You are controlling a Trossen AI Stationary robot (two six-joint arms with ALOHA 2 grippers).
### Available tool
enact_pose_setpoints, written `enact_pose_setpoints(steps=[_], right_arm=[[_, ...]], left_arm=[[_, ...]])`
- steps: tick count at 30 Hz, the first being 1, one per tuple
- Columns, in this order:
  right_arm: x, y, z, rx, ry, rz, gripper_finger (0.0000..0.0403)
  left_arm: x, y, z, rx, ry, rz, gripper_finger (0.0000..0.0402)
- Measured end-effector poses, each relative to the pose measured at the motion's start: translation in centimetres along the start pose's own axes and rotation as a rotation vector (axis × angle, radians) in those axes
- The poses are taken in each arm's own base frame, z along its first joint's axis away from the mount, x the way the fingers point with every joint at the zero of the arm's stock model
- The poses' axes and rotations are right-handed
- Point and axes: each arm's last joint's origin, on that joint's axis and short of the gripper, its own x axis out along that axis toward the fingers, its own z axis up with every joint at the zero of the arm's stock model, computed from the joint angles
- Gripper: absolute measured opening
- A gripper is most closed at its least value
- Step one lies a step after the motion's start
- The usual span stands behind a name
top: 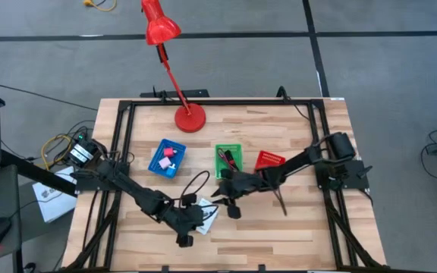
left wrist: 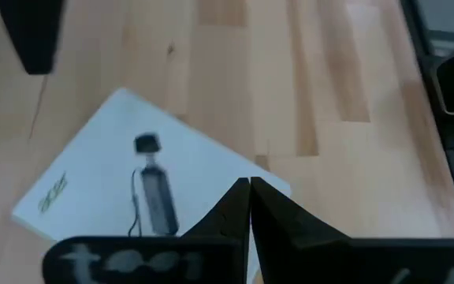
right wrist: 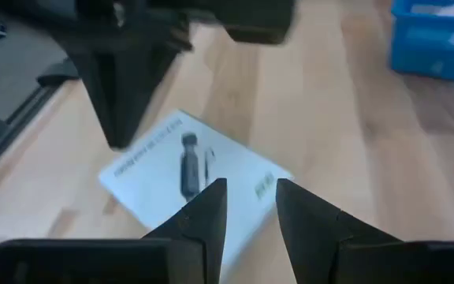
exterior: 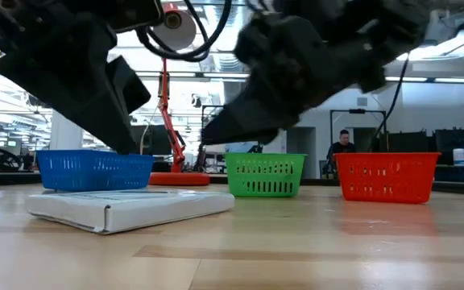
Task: Pick and place items into bin
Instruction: Put the white card reader box into the red bin
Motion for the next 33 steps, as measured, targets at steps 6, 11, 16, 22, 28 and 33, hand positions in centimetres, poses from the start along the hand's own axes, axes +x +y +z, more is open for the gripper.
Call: enact_pose_setpoints(steps=[6,11,16,22,28,33], right_arm=[[1.1,-0.3,1.0,0.014,0.059,0.066,0.0107],[1.2,-0.3,1.0,0.049,0.073,0.064,0.0107],[1.1,-0.3,0.7,0.094,0.098,0.060,0.0106],[1.2,0.2,0.9,0.081,0.076,0.076,0.0080],[1.2,0.3,0.8,0.079,0.088,0.077,0.0049],[1.2,0.4,1.0,0.075,0.072,0.080,0.0014]], left_arm=[[-0.2,-0.7,-0.9,-0.002,0.041,0.000,0.0000],[-0.4,-1.0,-1.5,0.135,0.087,-0.003,0.0000],[-0.4,-1.1,-1.6,0.184,0.100,-0.025,0.0003],[-0.6,-1.4,-1.9,0.262,0.098,-0.008,0.0053],[-0.7,-1.0,-2.3,0.259,0.107,0.101,0.0129],[-0.9,-1.9,-2.3,0.273,0.037,0.099,0.0159]])
